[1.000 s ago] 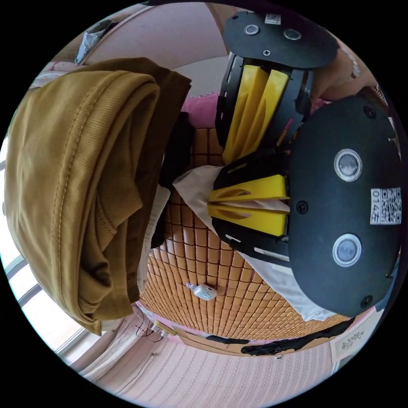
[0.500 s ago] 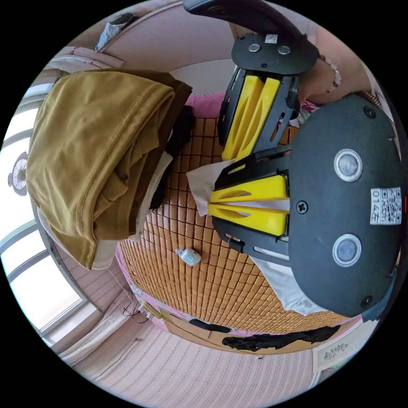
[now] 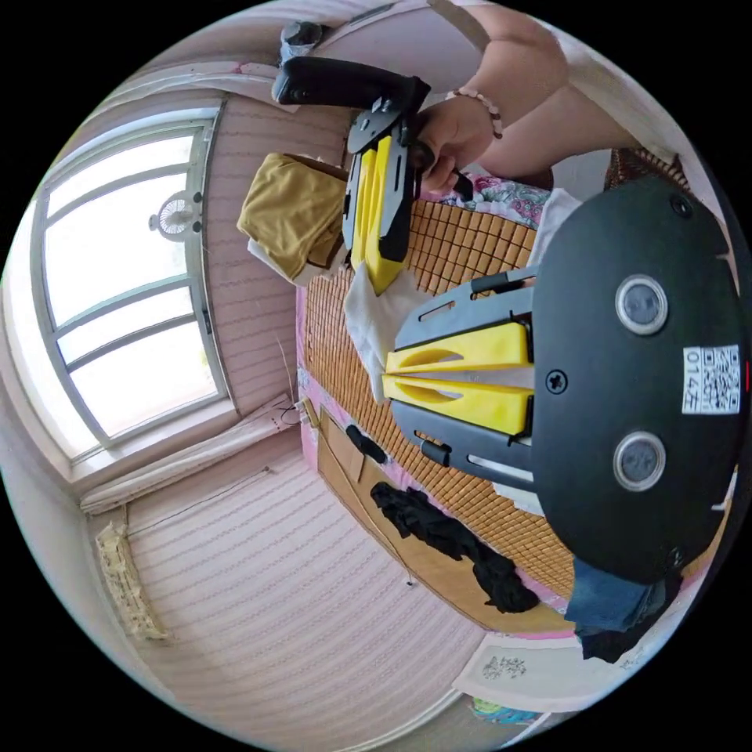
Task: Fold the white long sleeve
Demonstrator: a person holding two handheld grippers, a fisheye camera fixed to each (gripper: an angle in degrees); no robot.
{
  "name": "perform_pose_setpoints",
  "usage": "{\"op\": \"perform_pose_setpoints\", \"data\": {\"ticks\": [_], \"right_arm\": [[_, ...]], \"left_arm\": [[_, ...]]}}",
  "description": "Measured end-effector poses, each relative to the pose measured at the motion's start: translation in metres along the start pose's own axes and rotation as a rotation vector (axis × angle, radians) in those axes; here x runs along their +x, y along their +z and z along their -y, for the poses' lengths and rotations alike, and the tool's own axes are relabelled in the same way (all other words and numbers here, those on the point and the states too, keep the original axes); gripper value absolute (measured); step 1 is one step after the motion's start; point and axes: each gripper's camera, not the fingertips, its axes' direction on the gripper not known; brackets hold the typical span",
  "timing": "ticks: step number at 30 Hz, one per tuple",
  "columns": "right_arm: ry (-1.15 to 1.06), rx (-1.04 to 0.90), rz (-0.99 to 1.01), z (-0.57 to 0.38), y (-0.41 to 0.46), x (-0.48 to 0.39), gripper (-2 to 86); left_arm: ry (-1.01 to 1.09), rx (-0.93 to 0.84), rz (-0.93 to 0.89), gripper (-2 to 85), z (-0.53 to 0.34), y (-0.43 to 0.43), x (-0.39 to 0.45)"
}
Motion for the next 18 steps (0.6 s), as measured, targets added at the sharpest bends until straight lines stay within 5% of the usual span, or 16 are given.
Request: {"op": "perform_pose_setpoints", "data": {"ticks": [9,18], "right_arm": [[-0.166,-0.485,0.187,-0.066,0.150,-0.137,0.8],[-0.390,-0.685,0.478,-0.082,0.229,-0.231,1.1]], "left_arm": [[-0.335,-0.215,-0.026,-0.8,-0.242,-0.048,-0.065],[-0.573,-0.235,-0.111,-0.8,-0.369,-0.076,-0.101]]}}
